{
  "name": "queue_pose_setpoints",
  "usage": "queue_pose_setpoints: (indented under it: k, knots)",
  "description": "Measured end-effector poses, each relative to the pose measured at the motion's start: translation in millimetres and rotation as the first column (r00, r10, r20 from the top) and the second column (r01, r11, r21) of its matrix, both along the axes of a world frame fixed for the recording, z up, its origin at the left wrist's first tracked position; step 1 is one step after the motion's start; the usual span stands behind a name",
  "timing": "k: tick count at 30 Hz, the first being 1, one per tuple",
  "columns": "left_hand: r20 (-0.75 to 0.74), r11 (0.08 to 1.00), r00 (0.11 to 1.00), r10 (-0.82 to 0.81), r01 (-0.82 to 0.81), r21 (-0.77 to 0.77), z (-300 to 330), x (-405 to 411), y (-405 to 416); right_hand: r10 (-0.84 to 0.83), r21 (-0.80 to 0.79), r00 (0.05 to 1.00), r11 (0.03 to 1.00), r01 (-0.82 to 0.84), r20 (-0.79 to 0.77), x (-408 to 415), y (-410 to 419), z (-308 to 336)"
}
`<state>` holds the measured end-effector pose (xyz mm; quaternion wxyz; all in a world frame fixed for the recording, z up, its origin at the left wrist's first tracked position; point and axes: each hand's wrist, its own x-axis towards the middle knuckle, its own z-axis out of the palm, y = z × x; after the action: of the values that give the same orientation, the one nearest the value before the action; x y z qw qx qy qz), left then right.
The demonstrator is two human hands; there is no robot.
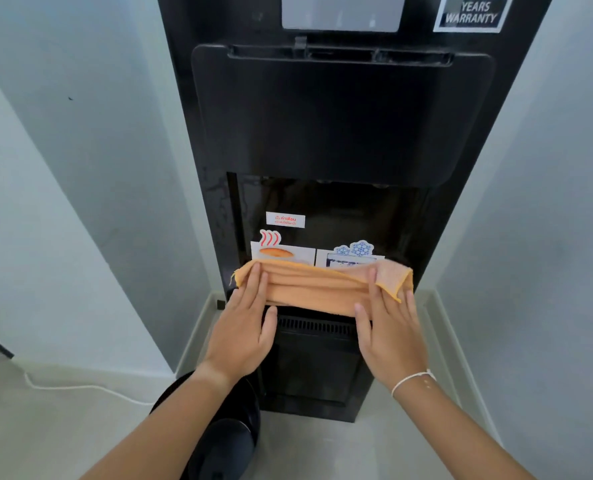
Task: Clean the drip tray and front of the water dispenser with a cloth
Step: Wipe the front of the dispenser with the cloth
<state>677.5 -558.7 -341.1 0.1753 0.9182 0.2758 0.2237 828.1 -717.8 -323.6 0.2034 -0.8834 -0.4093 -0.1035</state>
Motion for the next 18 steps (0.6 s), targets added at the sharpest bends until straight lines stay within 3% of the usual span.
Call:
queue_pose_setpoints:
  k: [3,6,9,14,18]
  knots:
    - [0.113,0.996,0.993,0.045,-0.053,0.073,31.8,24.8,-7.0,-0.046,0.192,0.998,0.981,0.038,0.038,4.9,14.4,35.3]
    - [0.171,0.966,0.985,-0.005,-0.04,0.257,70.0,54.7,-12.4,-0.13,0.349,0.983,0.934,0.079,0.126,17.9,25.9,63.6]
    - [0.123,0.949,0.992,-0.033,-0.007,0.314,73.5,57.7,-18.2,-0.11,0.215,0.981,0.974,0.075,0.158,14.4,13.4,49.1]
    - [-0.032,0.992,0.999,0.005,-0.001,0.127,16.2,36.2,-25.5,-0.046,-0.09,0.998,0.995,0.049,0.032,4.4,-13.1,-13.9]
    - [-0.026,0.997,0.997,0.071,-0.07,0.029,8.3,34.7,-30.3,-0.068,-0.055,0.997,0.996,0.069,0.028,4.6,-9.0,-7.5]
